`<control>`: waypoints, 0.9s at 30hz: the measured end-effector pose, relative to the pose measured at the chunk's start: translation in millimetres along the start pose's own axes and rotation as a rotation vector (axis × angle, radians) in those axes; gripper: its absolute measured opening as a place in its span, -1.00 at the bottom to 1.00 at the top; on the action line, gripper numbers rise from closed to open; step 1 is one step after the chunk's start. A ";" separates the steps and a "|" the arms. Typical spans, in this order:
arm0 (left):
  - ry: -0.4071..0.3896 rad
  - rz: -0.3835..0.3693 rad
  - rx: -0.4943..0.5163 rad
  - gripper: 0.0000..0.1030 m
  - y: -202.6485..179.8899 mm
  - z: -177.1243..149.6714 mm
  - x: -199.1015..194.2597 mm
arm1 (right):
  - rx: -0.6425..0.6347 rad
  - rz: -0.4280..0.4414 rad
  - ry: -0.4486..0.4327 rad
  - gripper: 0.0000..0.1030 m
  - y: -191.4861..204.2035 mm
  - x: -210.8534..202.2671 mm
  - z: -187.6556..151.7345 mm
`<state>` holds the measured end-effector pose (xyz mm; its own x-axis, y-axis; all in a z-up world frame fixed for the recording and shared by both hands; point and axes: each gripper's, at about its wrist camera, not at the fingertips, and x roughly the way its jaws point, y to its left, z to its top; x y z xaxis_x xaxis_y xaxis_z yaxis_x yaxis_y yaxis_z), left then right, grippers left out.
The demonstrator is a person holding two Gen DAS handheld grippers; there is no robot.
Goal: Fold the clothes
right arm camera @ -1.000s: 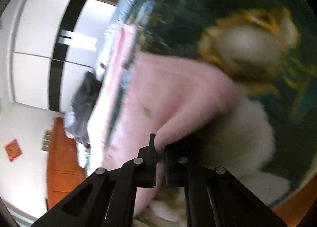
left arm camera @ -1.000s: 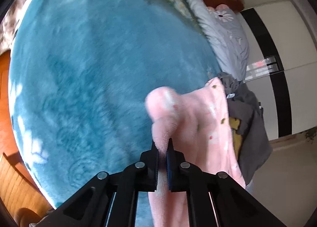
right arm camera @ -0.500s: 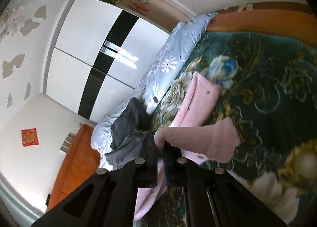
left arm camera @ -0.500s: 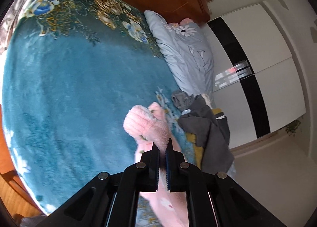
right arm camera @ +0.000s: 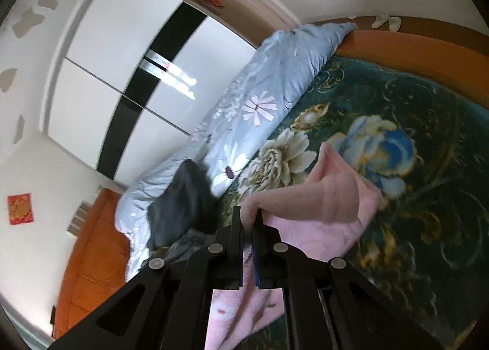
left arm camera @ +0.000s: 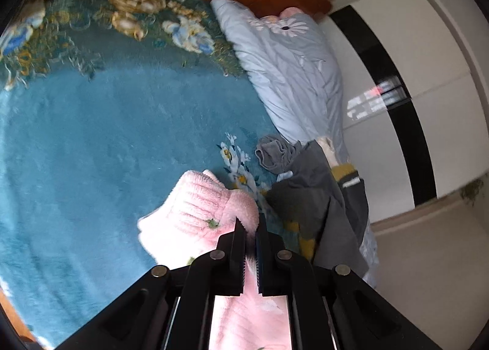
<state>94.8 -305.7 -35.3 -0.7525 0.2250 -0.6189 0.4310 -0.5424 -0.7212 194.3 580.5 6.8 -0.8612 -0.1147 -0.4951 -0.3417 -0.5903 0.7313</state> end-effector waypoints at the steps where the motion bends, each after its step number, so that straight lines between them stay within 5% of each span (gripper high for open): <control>1: -0.002 0.029 0.007 -0.90 -1.3 3.1 9.4 | -0.008 -0.023 0.008 -0.92 2.3 13.2 3.8; 9: 0.064 0.120 0.020 -0.89 8.4 9.9 85.3 | 0.003 -0.177 0.079 -0.92 -7.1 104.4 15.9; 15: 0.109 0.160 0.042 -0.83 19.3 5.0 117.6 | 0.028 -0.251 0.115 -0.91 -28.8 134.5 9.9; 18: 0.136 0.177 0.069 -0.65 21.7 0.6 121.7 | 0.013 -0.238 0.112 -0.87 -29.5 127.7 4.9; 20: 0.138 0.153 0.091 -0.21 20.3 -2.8 116.2 | 0.002 -0.230 0.110 -0.87 -30.0 123.2 1.5; 22: 0.130 0.121 0.118 0.01 16.2 -5.6 104.3 | -0.008 -0.221 0.108 -0.58 -30.4 118.6 -1.8; 24: 0.113 0.088 0.143 0.11 15.0 -10.7 86.8 | -0.018 -0.212 0.106 -0.06 -30.9 114.1 -5.2; 27: 0.065 0.111 0.164 0.23 24.4 -22.3 59.8 | -0.033 -0.199 0.102 -0.04 -31.6 107.3 -10.2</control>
<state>71.4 -287.4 -96.8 -0.6687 0.2056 -0.7145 0.4184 -0.6903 -0.5903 116.6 578.7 -74.2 -0.7347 -0.0728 -0.6745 -0.4871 -0.6354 0.5992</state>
